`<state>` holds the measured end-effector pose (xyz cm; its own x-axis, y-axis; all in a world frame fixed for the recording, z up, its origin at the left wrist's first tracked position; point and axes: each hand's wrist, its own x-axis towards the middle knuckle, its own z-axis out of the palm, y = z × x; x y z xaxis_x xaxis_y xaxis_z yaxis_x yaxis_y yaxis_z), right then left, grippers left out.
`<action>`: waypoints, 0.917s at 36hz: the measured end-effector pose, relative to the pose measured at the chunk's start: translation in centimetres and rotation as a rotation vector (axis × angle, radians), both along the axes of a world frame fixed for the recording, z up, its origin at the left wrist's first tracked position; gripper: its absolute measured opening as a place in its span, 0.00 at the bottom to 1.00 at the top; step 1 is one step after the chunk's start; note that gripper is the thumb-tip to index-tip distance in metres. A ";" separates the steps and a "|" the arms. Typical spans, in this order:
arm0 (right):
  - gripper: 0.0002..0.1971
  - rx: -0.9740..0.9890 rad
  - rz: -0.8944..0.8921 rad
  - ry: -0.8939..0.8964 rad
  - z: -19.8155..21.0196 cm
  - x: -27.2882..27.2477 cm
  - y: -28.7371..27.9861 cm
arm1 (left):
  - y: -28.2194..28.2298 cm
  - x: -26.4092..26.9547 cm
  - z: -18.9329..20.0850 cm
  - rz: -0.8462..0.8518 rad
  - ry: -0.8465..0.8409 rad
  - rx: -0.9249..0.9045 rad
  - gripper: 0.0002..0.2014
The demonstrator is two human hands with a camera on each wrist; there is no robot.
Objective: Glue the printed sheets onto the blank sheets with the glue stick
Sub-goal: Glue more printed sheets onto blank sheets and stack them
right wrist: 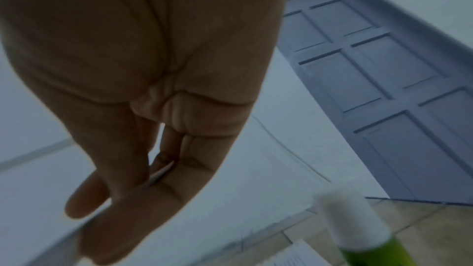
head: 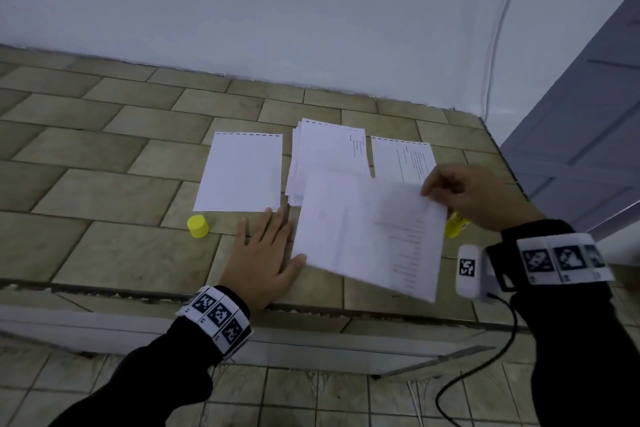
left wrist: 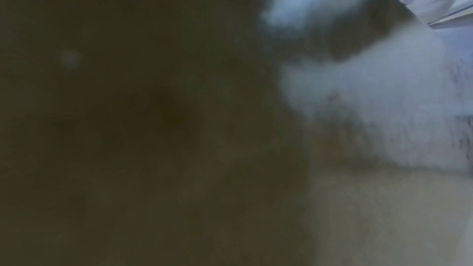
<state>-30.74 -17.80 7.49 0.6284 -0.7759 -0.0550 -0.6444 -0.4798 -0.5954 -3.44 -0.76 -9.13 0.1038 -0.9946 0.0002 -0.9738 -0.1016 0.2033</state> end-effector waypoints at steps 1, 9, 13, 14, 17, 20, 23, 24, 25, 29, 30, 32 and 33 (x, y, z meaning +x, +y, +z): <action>0.12 -0.004 -0.029 -0.046 0.4 -0.1 -0.6 | 0.0 0.0 -0.1 0.001 0.006 -0.009 0.42; 0.08 0.077 -0.297 -0.365 -2.0 3.9 -3.9 | 0.1 0.0 -0.3 0.010 0.027 -0.030 0.42; 0.09 0.218 -0.358 -0.397 -5.5 7.2 -4.5 | 0.0 -0.1 -0.2 0.013 0.031 -0.026 0.42; 0.08 0.249 -0.384 -0.396 -6.2 7.9 -4.4 | 0.0 -0.1 -0.1 0.014 0.038 -0.030 0.42; 0.08 0.249 -0.454 -0.378 -8.3 9.3 -4.7 | 0.0 -0.1 -0.2 0.011 0.058 -0.052 0.41; 0.09 0.228 -0.470 -0.324 -9.3 10.2 -4.7 | 0.0 0.1 -0.3 0.010 0.073 -0.070 0.40; 0.10 0.136 -0.431 -0.187 -9.5 10.5 -4.5 | 0.0 0.2 -0.3 0.005 0.076 -0.081 0.40; 0.11 0.111 -0.418 -0.156 -9.5 10.5 -4.5 | 0.0 0.2 -0.3 0.004 0.081 -0.090 0.40; 0.11 0.099 -0.408 -0.135 -9.6 10.5 -4.5 | 0.0 0.3 -0.4 0.003 0.086 -0.097 0.39; 0.12 0.062 -0.399 -0.042 -9.9 11.0 -4.4 | 0.0 0.3 -0.2 -0.002 0.101 -0.116 0.39; 0.12 0.040 -0.392 0.000 -10.0 11.1 -4.4 | 0.0 0.3 -0.2 -0.003 0.100 -0.112 0.39; 0.12 -0.008 -0.373 0.090 -10.1 11.3 -4.1 | 0.1 0.3 -0.1 -0.005 0.102 -0.104 0.40; 0.13 -0.032 -0.355 0.128 -10.3 11.4 -3.9 | 0.1 0.3 -0.1 -0.005 0.106 -0.103 0.40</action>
